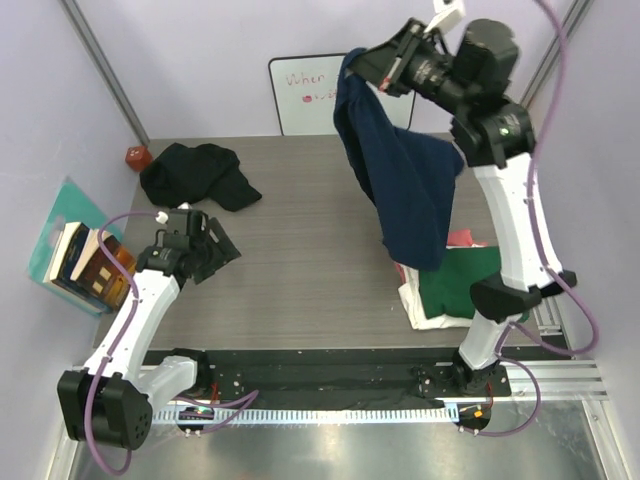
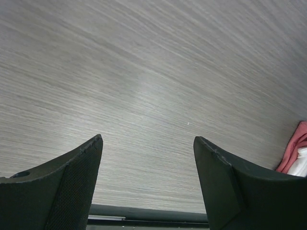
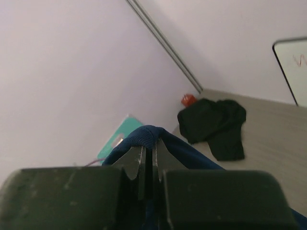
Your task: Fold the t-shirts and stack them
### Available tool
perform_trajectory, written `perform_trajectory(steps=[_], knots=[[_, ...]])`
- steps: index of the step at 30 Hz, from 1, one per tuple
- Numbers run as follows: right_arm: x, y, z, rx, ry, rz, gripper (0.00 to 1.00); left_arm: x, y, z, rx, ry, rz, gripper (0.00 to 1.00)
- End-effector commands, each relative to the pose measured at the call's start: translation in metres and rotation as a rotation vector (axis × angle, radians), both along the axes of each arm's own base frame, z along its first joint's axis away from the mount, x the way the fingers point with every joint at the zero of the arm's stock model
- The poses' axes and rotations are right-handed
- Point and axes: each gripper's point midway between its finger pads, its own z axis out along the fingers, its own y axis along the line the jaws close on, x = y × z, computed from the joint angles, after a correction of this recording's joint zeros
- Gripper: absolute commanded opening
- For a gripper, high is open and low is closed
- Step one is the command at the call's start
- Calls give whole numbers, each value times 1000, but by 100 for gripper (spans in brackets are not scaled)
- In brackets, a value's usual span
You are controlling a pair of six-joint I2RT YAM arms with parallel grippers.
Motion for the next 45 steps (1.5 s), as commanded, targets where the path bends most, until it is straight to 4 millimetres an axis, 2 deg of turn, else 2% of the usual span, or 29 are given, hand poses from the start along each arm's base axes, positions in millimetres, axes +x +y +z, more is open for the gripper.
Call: perform_trajectory(steps=[1, 5, 6, 10, 13, 15, 18, 22, 27, 30, 32, 33, 34, 35, 36, 37, 38, 40, 44, 45], knots=[[9, 22, -25, -10, 99, 103, 1, 2, -3, -1, -32, -29, 6, 77], [9, 36, -34, 6, 158, 159, 1, 1, -8, -12, -57, -7, -2, 78], [3, 50, -38, -1, 164, 202, 1, 2, -9, -14, -57, -7, -2, 78], [-8, 73, -41, -5, 159, 258, 1, 7, -10, -19, -59, 4, -8, 77], [-17, 82, -26, 33, 129, 312, 1, 14, -12, -23, -56, 13, -15, 78], [-23, 80, -10, 64, 90, 325, 1, 18, -13, -28, -49, 27, -18, 78], [-28, 78, 0, 97, 83, 340, 1, 26, -14, -30, -43, 31, -23, 78], [-30, 74, -1, 95, 95, 351, 1, 37, -18, -32, -45, 33, -32, 78], [-18, 48, 6, 127, 100, 332, 1, 43, -30, -37, -41, 46, -65, 78], [-5, 35, 1, 126, 116, 320, 1, 46, -34, -39, -37, 57, -73, 78], [-3, 28, 0, 118, 108, 323, 1, 46, -34, -39, -32, 54, -74, 78], [3, 14, 0, 111, 102, 304, 1, 47, -33, -38, -25, 51, -73, 78], [-1, 2, 7, 112, 83, 283, 1, 48, -33, -37, -24, 48, -75, 78], [10, -6, -6, 105, 120, 247, 1, 49, -33, -38, -22, 48, -77, 78], [14, -20, -8, 93, 109, 197, 1, 50, -34, -37, -22, 46, -80, 78], [15, -46, 2, 102, 78, 95, 1, 51, -33, -37, -19, 46, -80, 78], [25, -58, -10, 94, 104, 44, 1, 52, -33, -39, -17, 56, -80, 78], [29, -82, -8, 92, 83, -47, 1, 54, -34, -40, -20, 58, -79, 78], [35, -95, -16, 90, 106, -79, 1, 65, -43, -44, -42, 59, -105, 78], [34, -96, -18, 87, 109, -88, 1, 73, -46, -46, -46, 63, -111, 78]])
